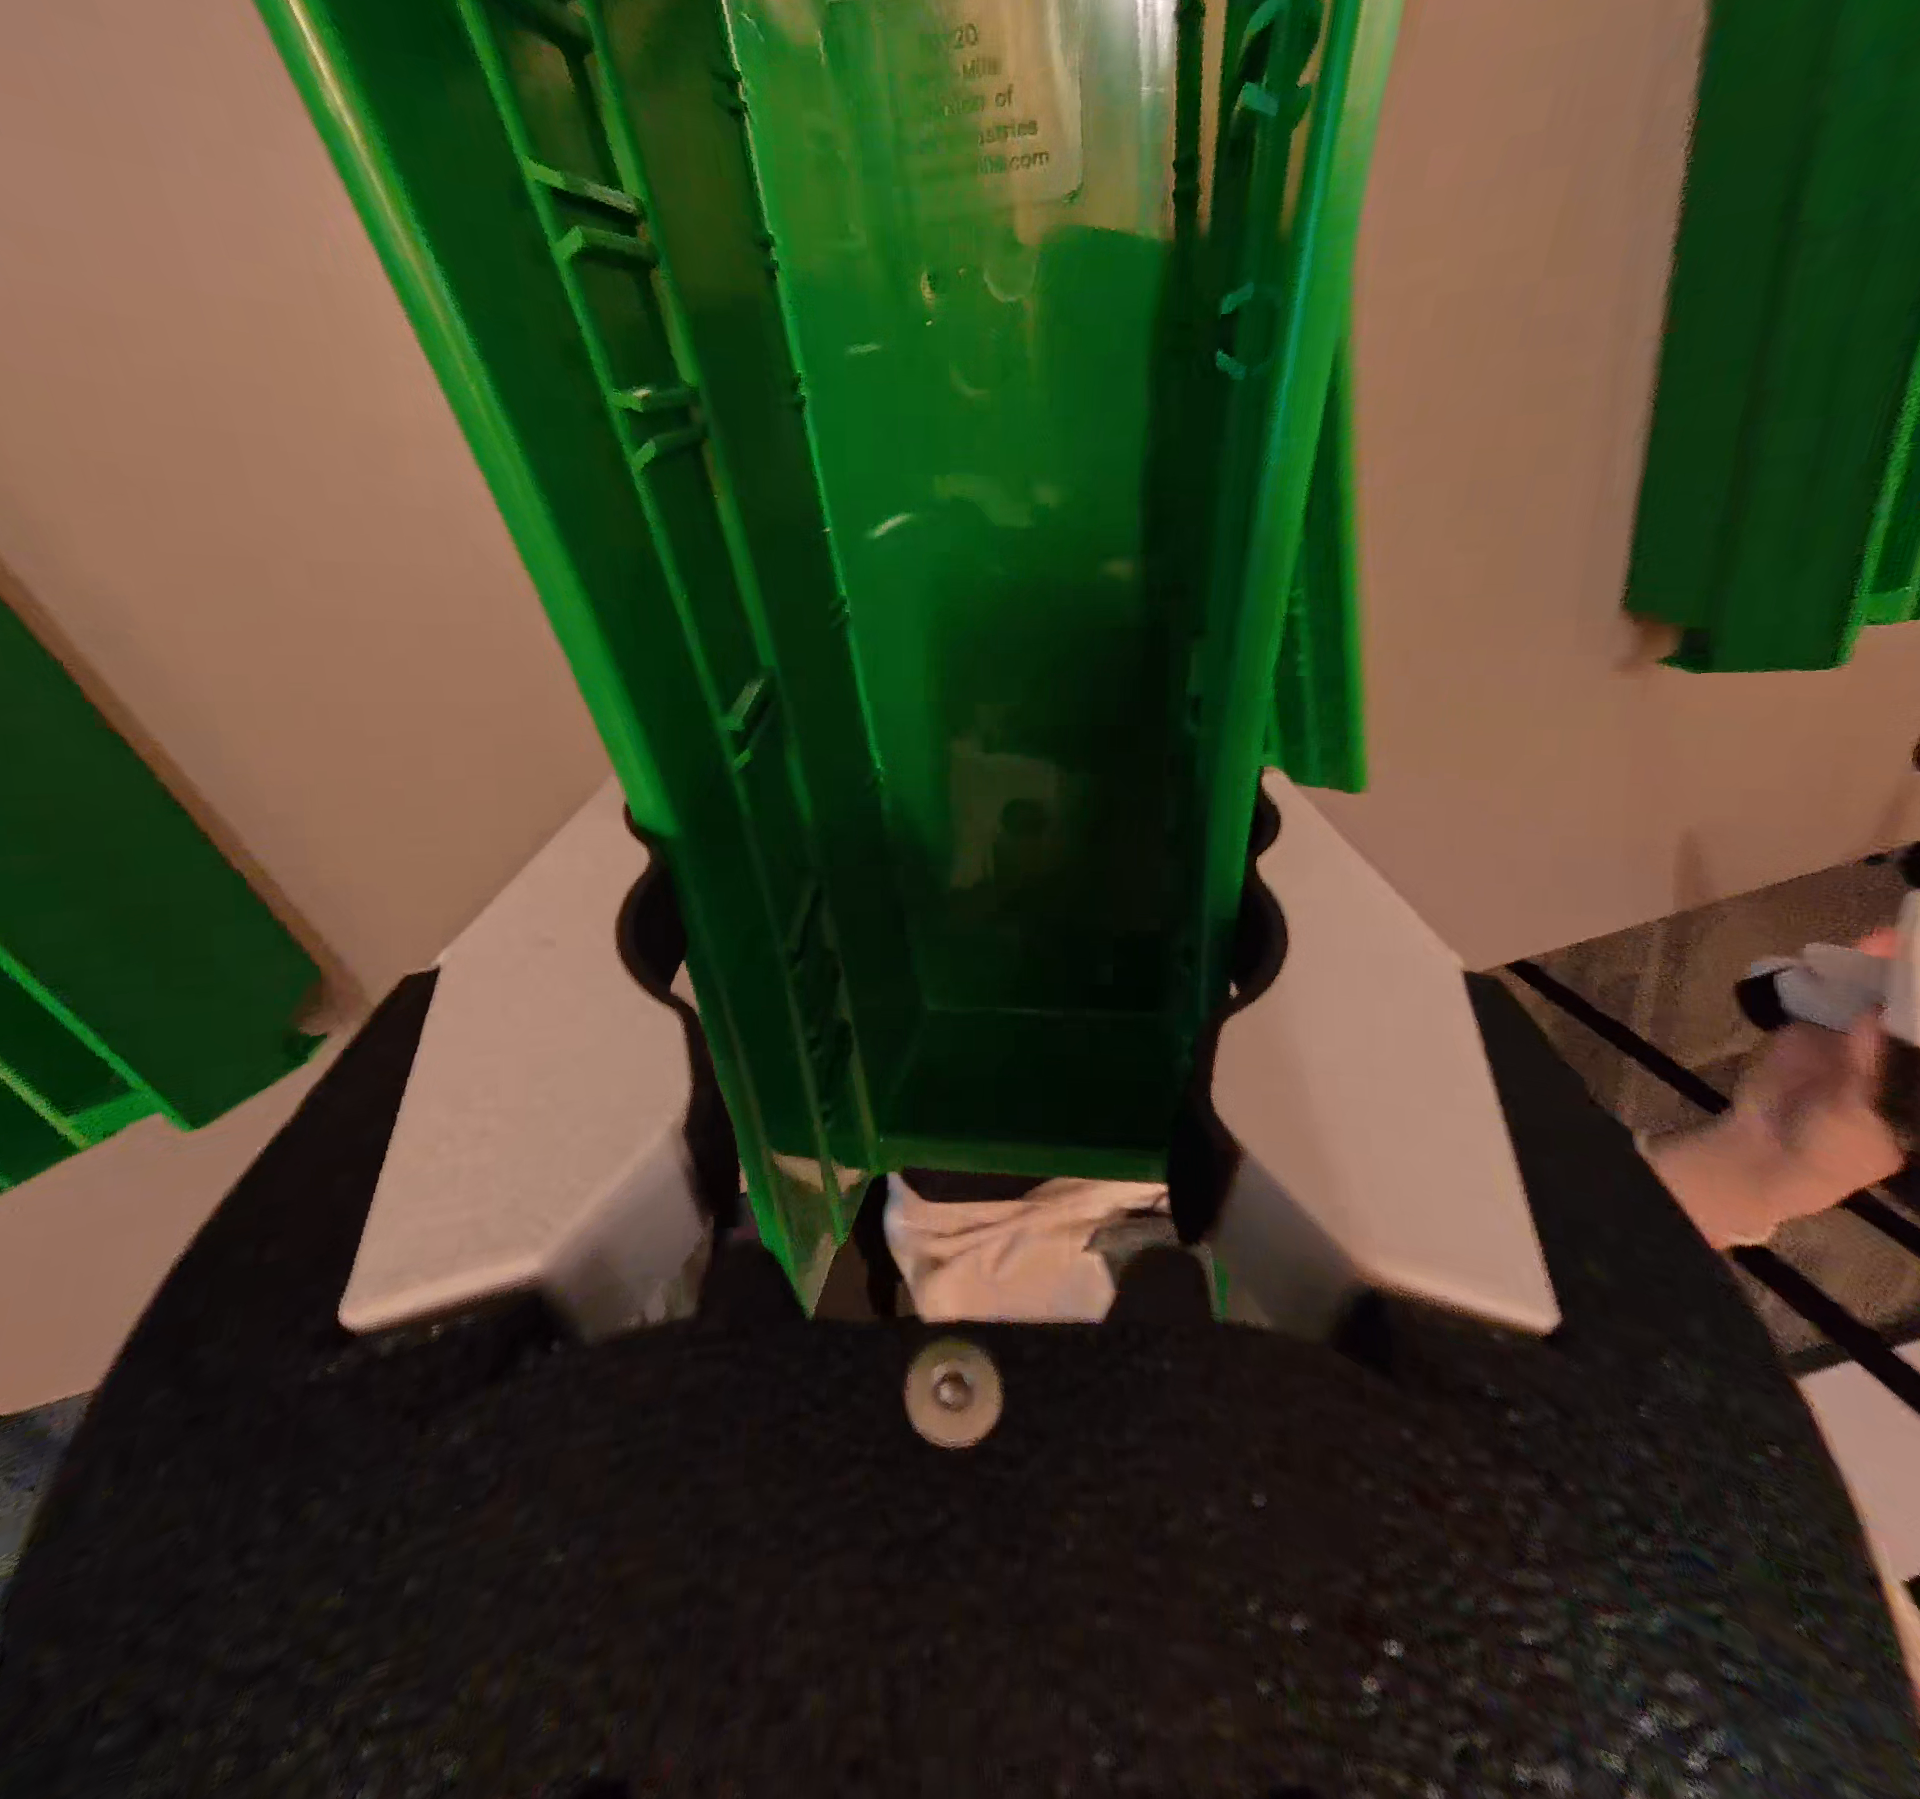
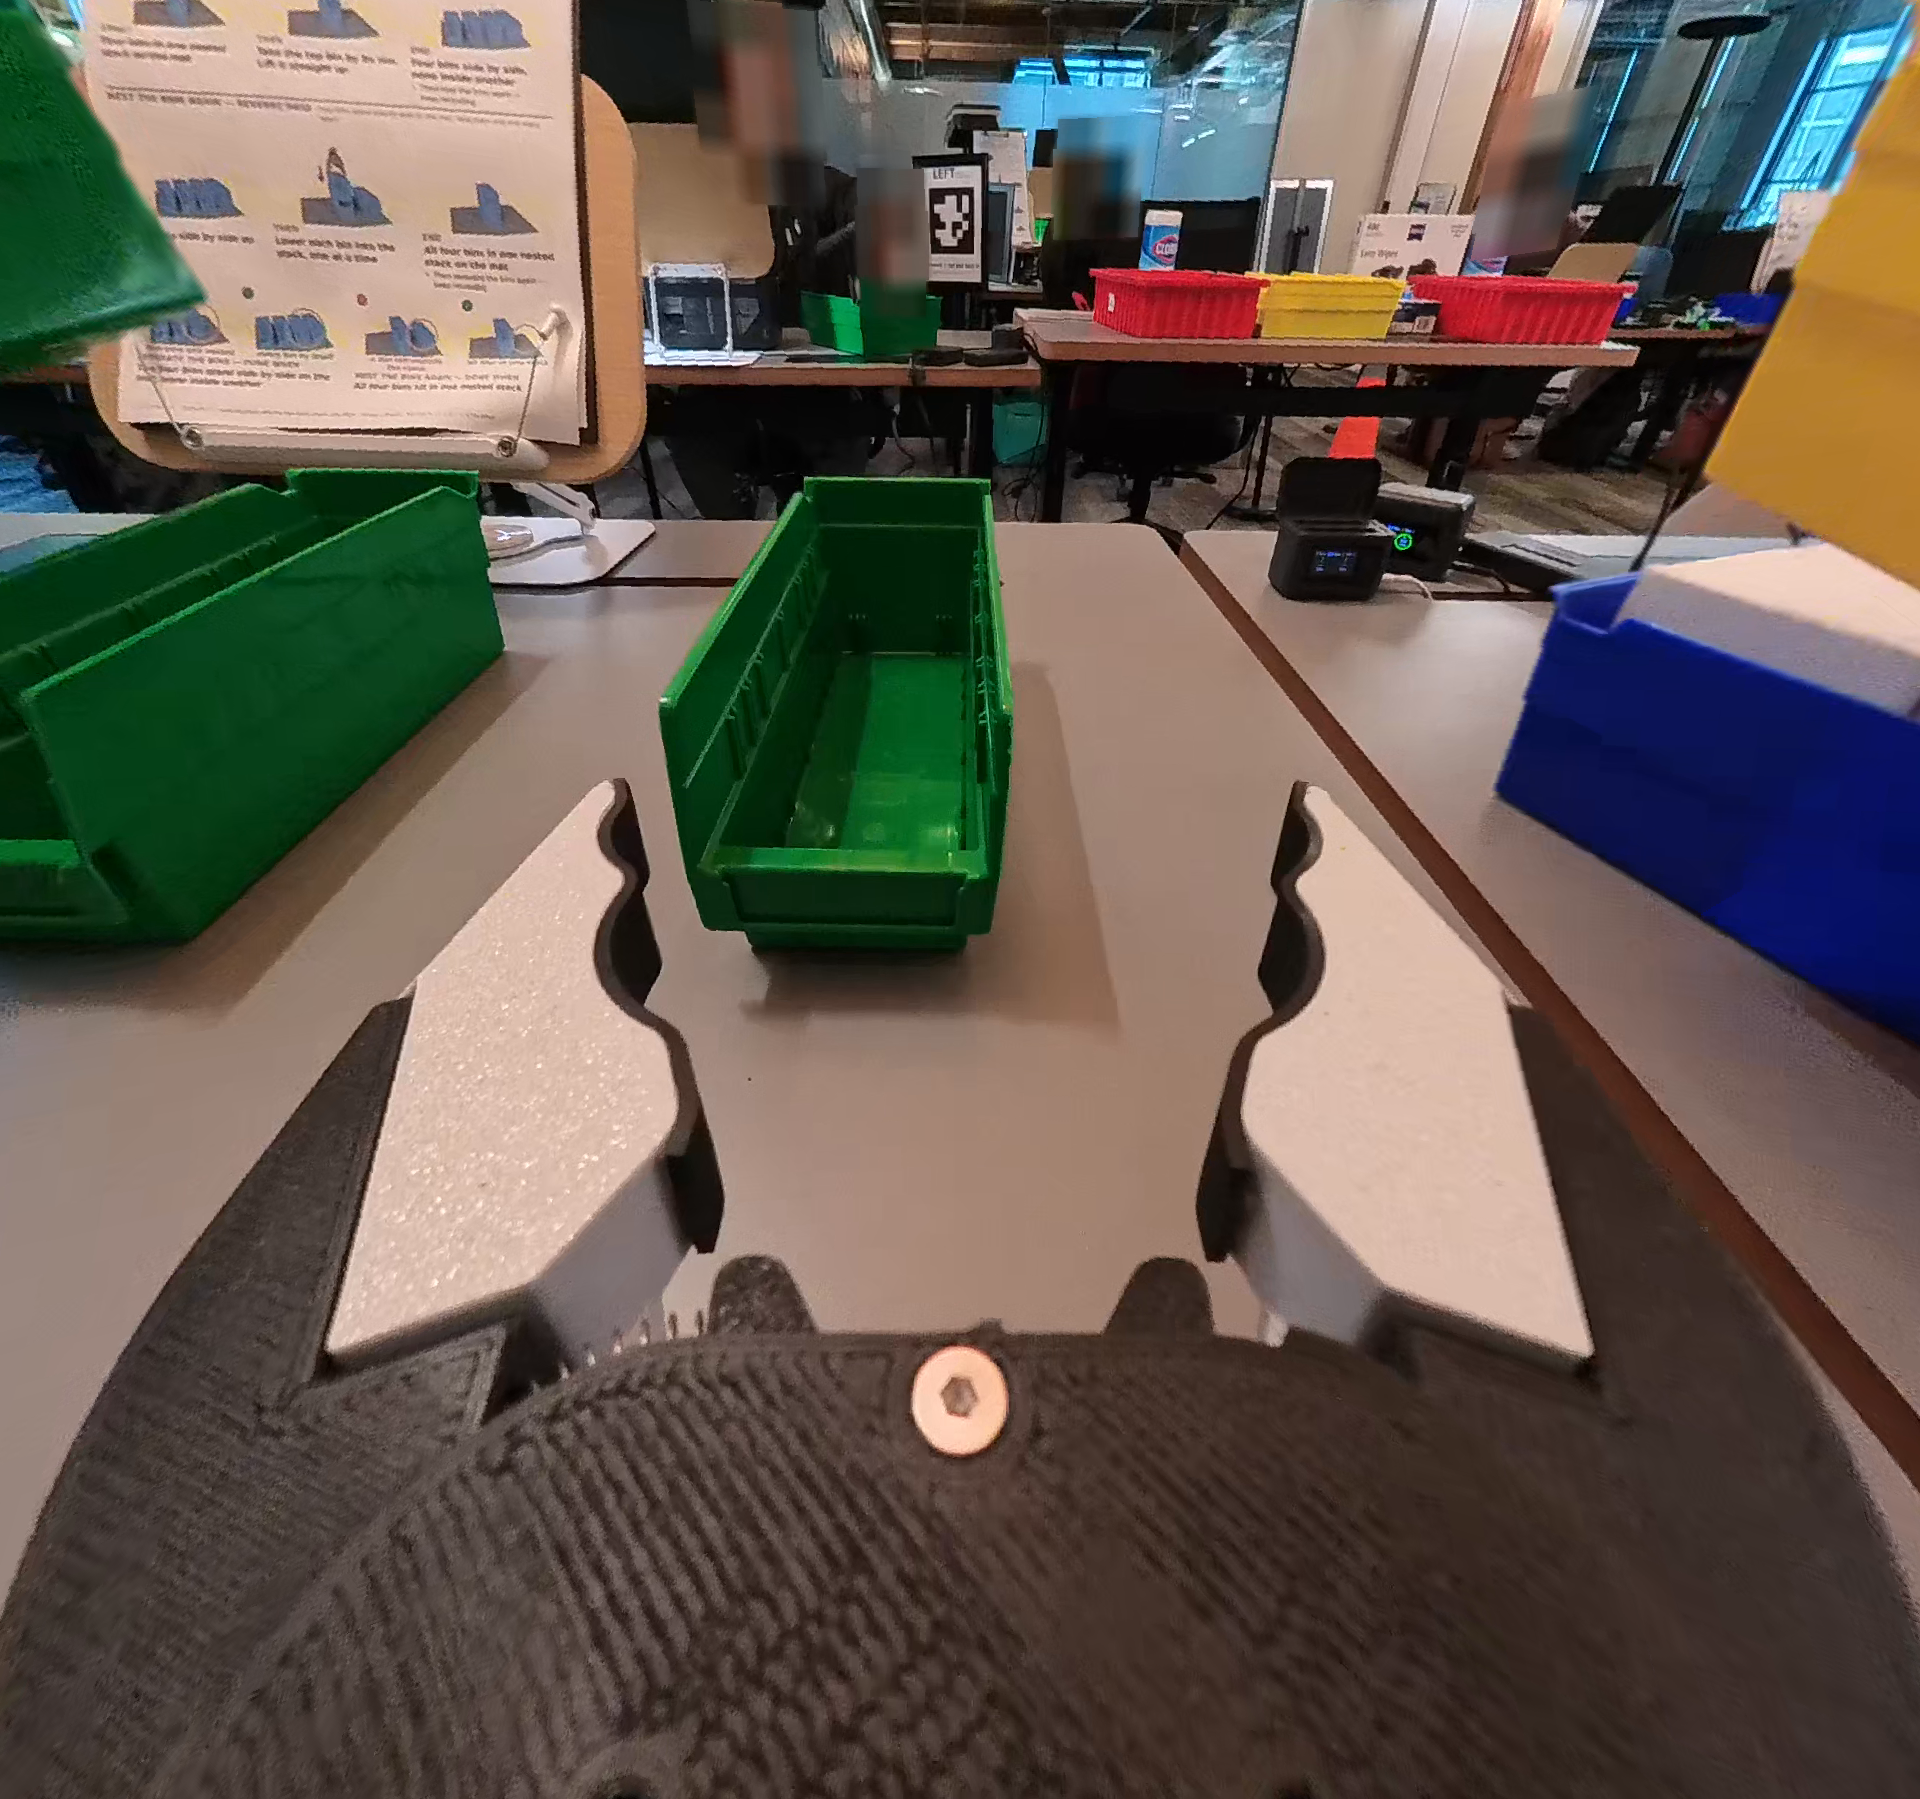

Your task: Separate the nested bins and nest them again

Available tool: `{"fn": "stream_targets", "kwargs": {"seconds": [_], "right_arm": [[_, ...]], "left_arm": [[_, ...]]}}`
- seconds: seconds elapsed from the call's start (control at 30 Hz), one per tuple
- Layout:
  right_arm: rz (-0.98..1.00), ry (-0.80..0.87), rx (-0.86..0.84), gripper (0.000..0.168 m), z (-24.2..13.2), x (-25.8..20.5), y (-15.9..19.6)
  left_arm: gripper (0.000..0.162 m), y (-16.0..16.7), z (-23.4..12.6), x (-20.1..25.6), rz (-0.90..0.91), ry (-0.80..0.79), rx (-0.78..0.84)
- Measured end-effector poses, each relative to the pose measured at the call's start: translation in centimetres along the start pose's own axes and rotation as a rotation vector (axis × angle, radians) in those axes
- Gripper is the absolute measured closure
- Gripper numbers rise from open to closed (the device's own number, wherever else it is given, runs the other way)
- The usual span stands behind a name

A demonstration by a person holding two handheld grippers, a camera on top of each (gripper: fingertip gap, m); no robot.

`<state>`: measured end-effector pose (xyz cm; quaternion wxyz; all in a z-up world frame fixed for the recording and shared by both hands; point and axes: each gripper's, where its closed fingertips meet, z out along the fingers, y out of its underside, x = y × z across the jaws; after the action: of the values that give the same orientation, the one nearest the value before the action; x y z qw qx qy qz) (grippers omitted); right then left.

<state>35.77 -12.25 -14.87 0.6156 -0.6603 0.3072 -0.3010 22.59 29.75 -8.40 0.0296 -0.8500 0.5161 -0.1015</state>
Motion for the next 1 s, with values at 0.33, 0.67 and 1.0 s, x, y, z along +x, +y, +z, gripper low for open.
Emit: {"fn": "stream_targets", "kwargs": {"seconds": [0.33,0.67,1.0], "right_arm": [[-0.004,0.0,0.006,0.049,-0.2,0.0,-0.1],[0.045,0.011,0.046,0.052,-0.8,1.6,-1.2],[0.045,0.006,0.033,0.052,-0.5,1.3,-0.8]], "left_arm": [[0.06,-2.8,4.0,7.6,-0.194,0.025,-0.022],[0.061,-2.9,7.1,6.8,-0.123,-0.177,-0.078],[0.061,-2.9,10.0,6.0,-0.106,-0.2,-0.067]]}}
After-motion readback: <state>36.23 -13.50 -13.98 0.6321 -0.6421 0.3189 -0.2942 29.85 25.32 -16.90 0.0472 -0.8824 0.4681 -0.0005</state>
